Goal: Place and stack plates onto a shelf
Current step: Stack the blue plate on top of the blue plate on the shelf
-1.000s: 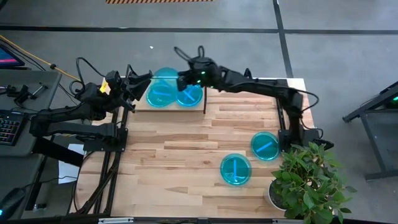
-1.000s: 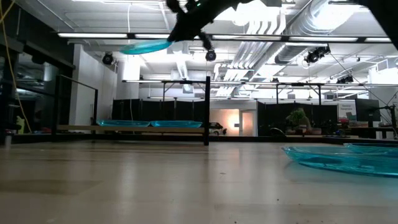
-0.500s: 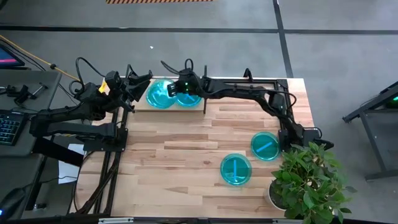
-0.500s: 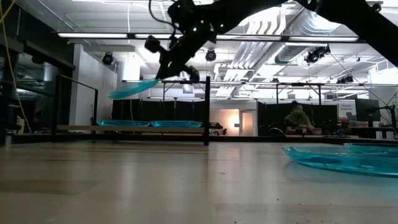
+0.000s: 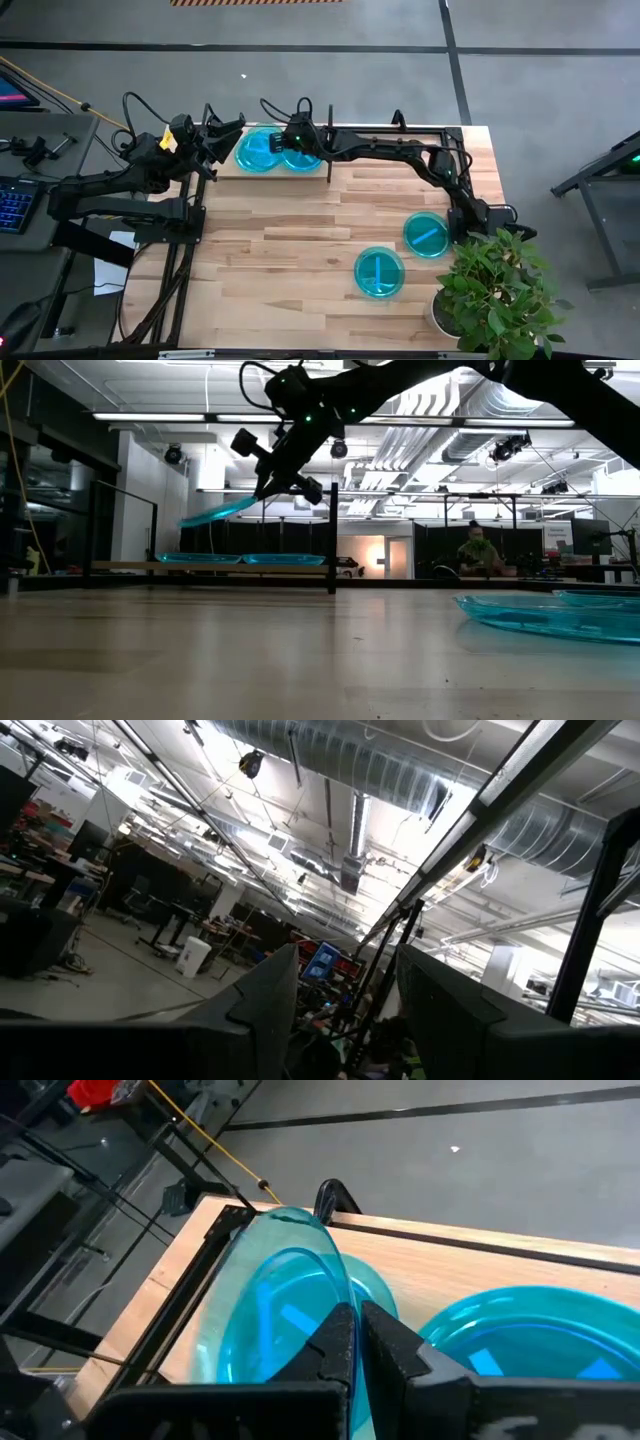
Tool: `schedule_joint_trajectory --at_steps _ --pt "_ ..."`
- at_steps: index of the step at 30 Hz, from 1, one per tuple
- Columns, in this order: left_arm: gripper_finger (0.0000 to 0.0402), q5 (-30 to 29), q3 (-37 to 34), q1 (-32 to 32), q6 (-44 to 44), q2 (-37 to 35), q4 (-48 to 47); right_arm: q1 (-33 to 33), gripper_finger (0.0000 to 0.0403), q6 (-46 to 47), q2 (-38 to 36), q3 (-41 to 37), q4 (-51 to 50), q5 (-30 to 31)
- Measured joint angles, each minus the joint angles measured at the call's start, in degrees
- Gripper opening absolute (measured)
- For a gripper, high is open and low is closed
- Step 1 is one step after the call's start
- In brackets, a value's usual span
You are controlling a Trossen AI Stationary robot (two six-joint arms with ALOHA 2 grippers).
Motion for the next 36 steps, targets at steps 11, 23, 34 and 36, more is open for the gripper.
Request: schedule_joint_trajectory --at_steps 11,23,34,36 --pt "0.0161 0.0 0.0 0.0 0.0 0.0 0.0 -0.5 0.0075 -0.2 0.0 0.0 0.3 0.4" --pt "0.0161 0.0 0.0 0.0 0.0 0.0 -0.2 -3.3 0.0149 -5.6 -2.0 -0.1 0.0 -8.3" --pt "0.0161 -1.6 0.0 0.0 0.6 0.1 -6.7 -5.6 0.0149 -32.5 -20.4 -0.1 -16.4 -12.6" --pt "0.0161 -3.8 0.1 0.0 -0.1 0.8 -9.8 -5.6 0.0149 -36.2 -23.7 -0.1 -23.0 -11.3"
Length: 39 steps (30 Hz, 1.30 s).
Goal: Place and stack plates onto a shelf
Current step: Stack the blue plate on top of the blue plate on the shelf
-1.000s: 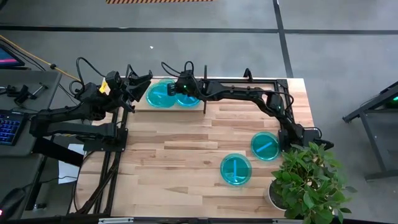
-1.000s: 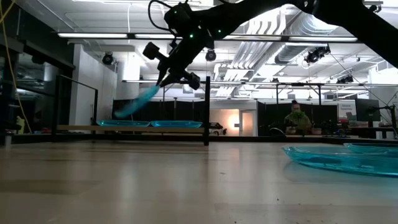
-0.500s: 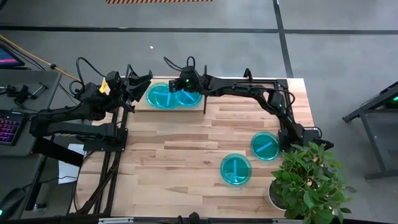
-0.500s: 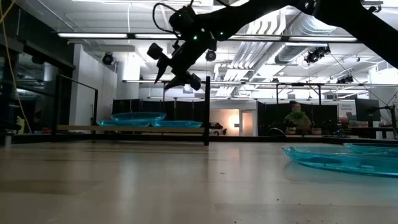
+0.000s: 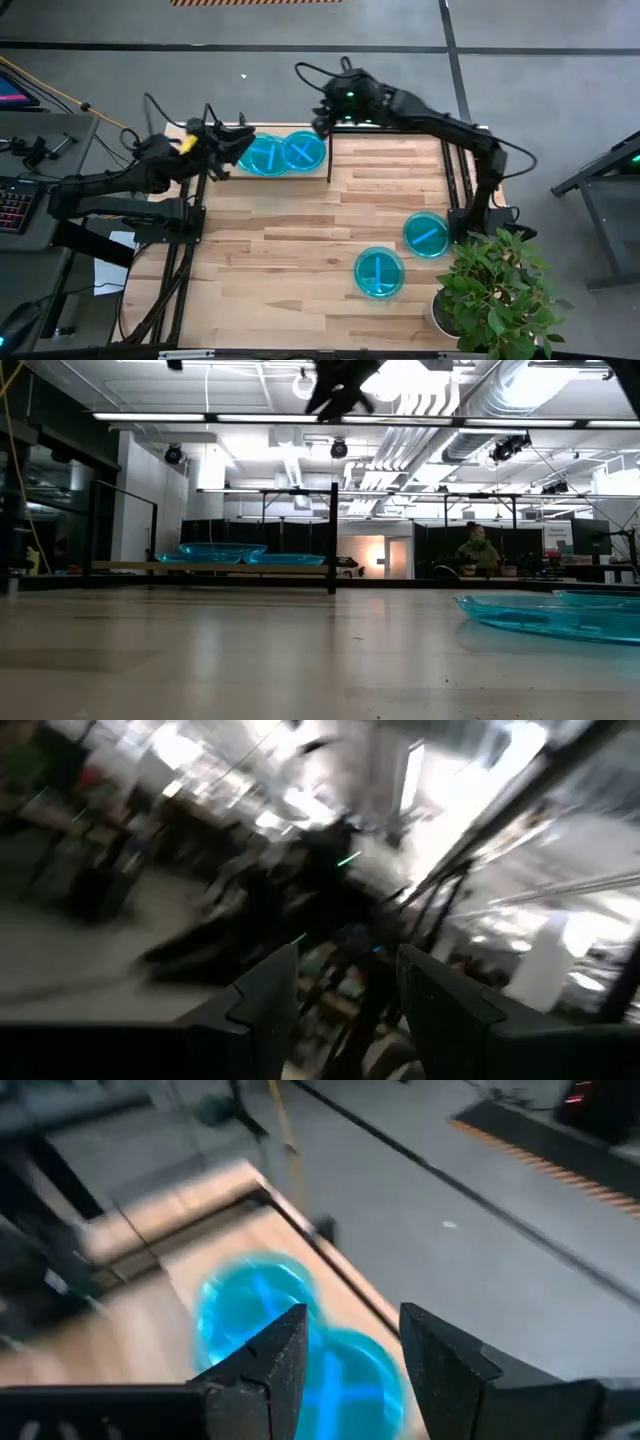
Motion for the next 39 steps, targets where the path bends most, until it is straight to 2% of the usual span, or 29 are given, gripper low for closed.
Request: schedule_joint_trajectory --at_steps 4,8,12,15,18,20,31,39 --pt "0.0161 -2.9 0.8 0.7 -4.5 4.7 -9.9 -0.2 0.0149 -1.7 -5.8 0.0 -10.1 5.5" --pt "0.0151 -2.1 6.3 3.3 -9.1 13.3 -24.9 -0.1 0.0149 -1.6 -10.2 0.0 -14.3 9.2" --pt "0.0119 2.1 13.3 7.3 -9.0 23.5 -41.5 0.4 0.0149 -1.3 -14.1 0.0 -16.6 10.4" --pt "0.0080 5.2 18.0 9.9 -4.8 30.9 -48.1 0.8 0.0149 0.2 -16.6 0.0 -18.5 11.9" --pt "0.0026 7.4 21.4 11.8 -0.2 37.7 -50.8 1.2 0.0149 1.9 -18.3 0.0 -20.4 13.1" --pt "0.0007 8.1 23.5 12.7 2.3 41.4 -50.6 1.8 0.0149 3.3 -19.0 0.0 -21.6 14.1" --pt "0.0001 9.6 32.5 17.4 19.8 58.9 -51.6 3.8 0.0149 5.7 -18.4 0.0 -24.6 15.5" --pt "0.0000 8.9 33.9 18.1 26.2 63.3 -56.0 4.3 0.0149 6.0 -18.4 0.0 -25.3 17.4"
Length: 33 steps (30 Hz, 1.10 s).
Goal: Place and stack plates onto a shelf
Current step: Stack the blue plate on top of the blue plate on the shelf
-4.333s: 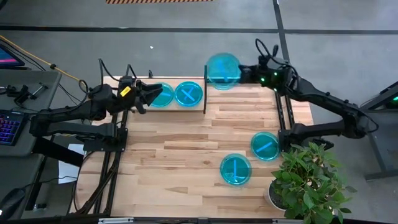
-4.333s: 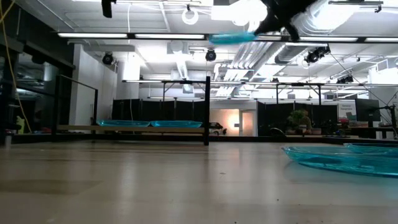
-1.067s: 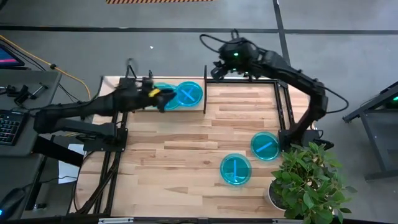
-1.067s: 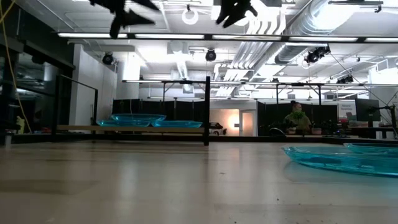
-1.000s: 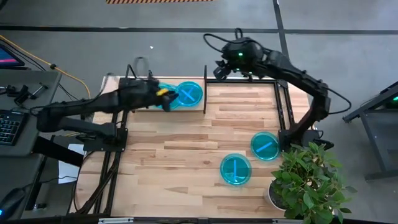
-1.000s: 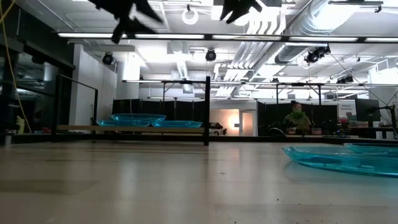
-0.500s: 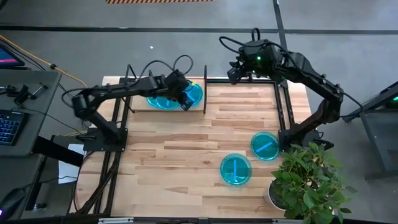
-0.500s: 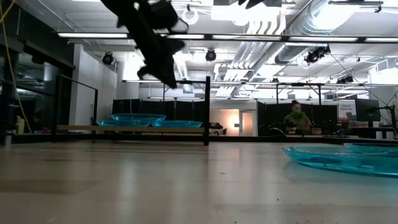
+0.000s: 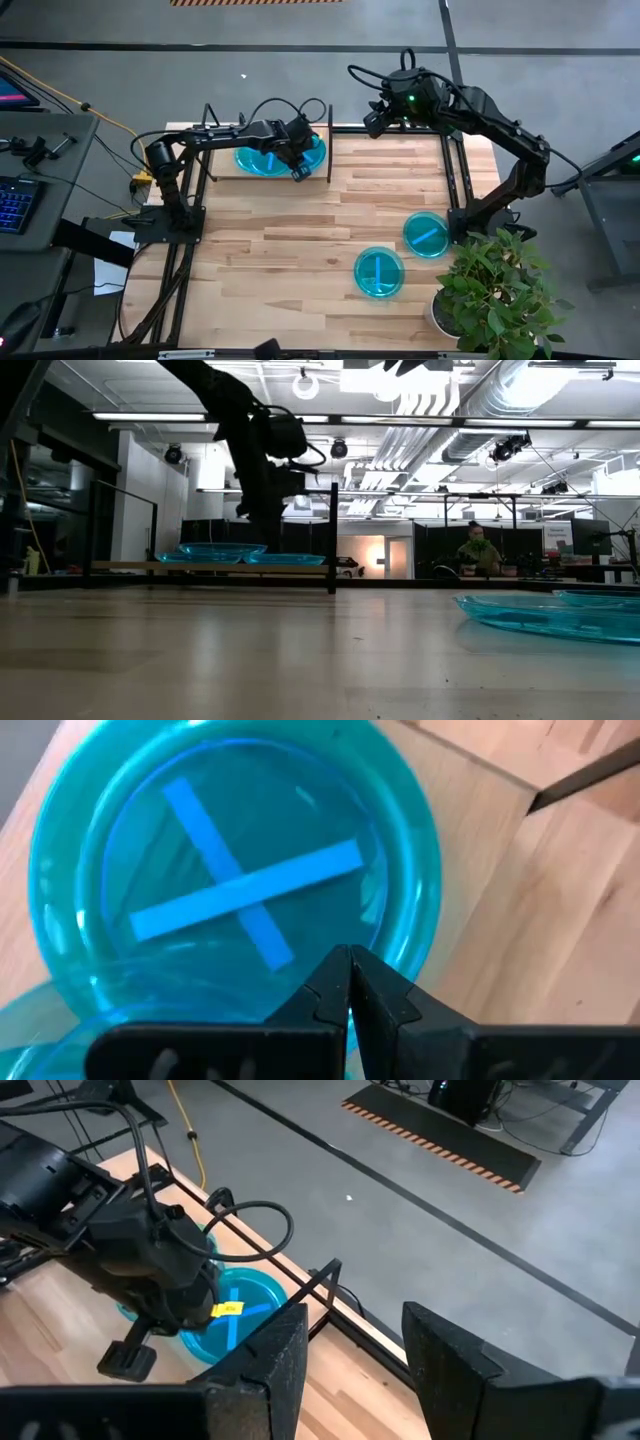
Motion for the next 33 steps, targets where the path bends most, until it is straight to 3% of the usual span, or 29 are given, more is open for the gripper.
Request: schedule_joint_trajectory --at_steps 16,28,30,33 --pt "0.0000 -7.0 0.0 2.4 6.5 0.0 -7.1 0.0 0.0149 0.0 0.0 0.0 -0.4 1.5" --pt "0.0000 -8.3 0.0 4.6 7.3 -2.0 -10.0 0.0 0.0149 0.0 0.0 0.0 -0.6 1.5" --pt "0.0000 -7.7 0.0 4.7 5.2 -3.8 -10.2 0.0 0.0149 -0.1 0.0 0.0 -2.2 1.4" --pt "0.0000 -0.6 -0.7 4.7 0.8 -8.1 -8.0 0.0 0.0149 -0.5 0.0 0.0 -7.5 -1.0"
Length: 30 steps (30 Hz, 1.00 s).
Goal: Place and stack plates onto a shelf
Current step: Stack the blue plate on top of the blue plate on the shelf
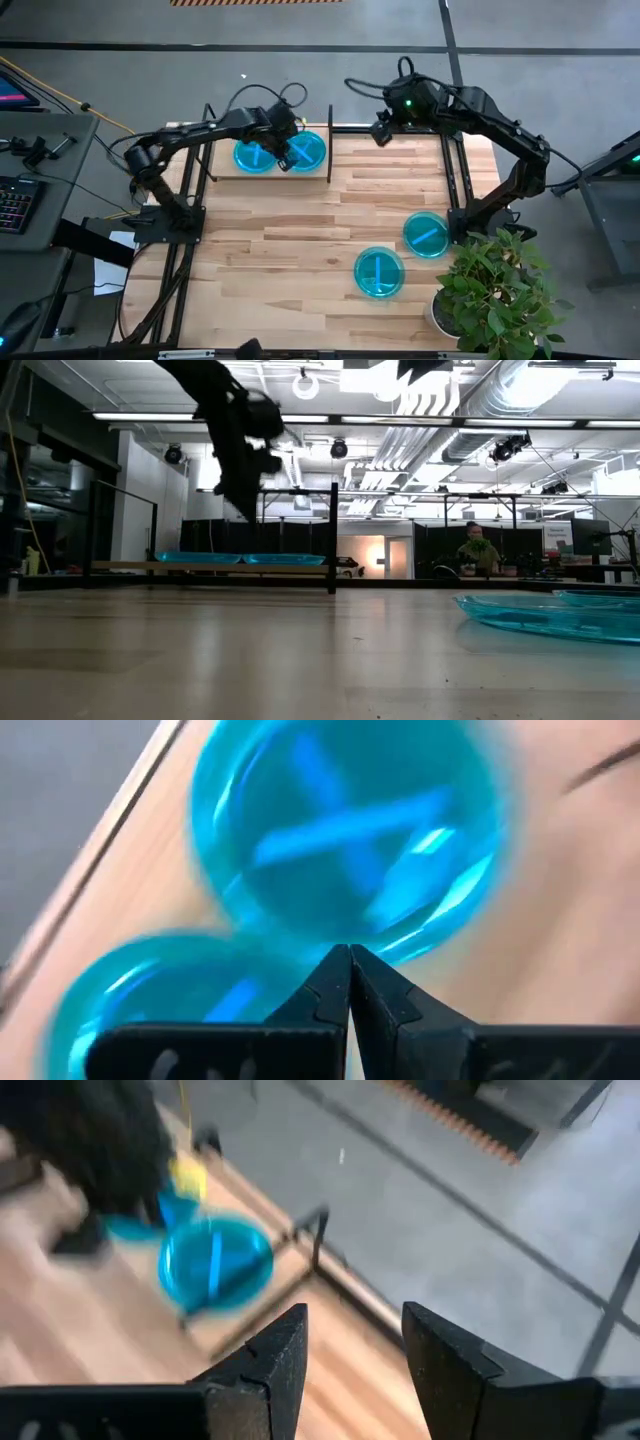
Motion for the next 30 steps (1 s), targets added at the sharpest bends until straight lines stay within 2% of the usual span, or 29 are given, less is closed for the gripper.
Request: schedule_joint_trajectory --at_steps 4,8,10,13,18,20,25,30 --pt "0.0000 10.5 -6.3 -1.2 -5.1 -9.4 15.7 1.5 0.0149 1.5 -1.1 -3.5 -4.6 -1.2" --pt "0.0000 16.2 -15.2 -3.3 -10.3 -19.7 31.8 4.4 0.0149 5.6 -7.2 -16.8 -0.3 -2.8" --pt "0.0000 17.3 -19.2 -4.7 -13.4 -24.5 36.8 6.1 0.0149 9.0 -11.1 -25.4 5.1 -6.1" --pt "0.0000 17.8 -23.8 -7.1 -17.1 -30.5 41.7 8.6 0.0149 14.3 -16.2 -37.4 14.1 -16.1" --pt "0.0000 17.9 -27.8 -10.3 -20.4 -36.9 44.3 12.5 0.0149 22.5 -20.8 -51.8 21.0 -38.9" --pt "0.0000 17.9 -28.3 -11.0 -20.9 -38.3 44.3 14.9 0.0149 25.6 -21.5 -56.7 22.3 -43.1" --pt "0.0000 17.8 -28.3 -11.7 -21.0 -39.3 44.4 21.3 0.0149 30.2 -21.6 -69.8 29.8 -43.4" --pt "0.0000 17.8 -28.3 -11.7 -22.0 -39.2 44.4 24.3 0.0149 41.5 -21.6 -80.6 42.4 -39.2"
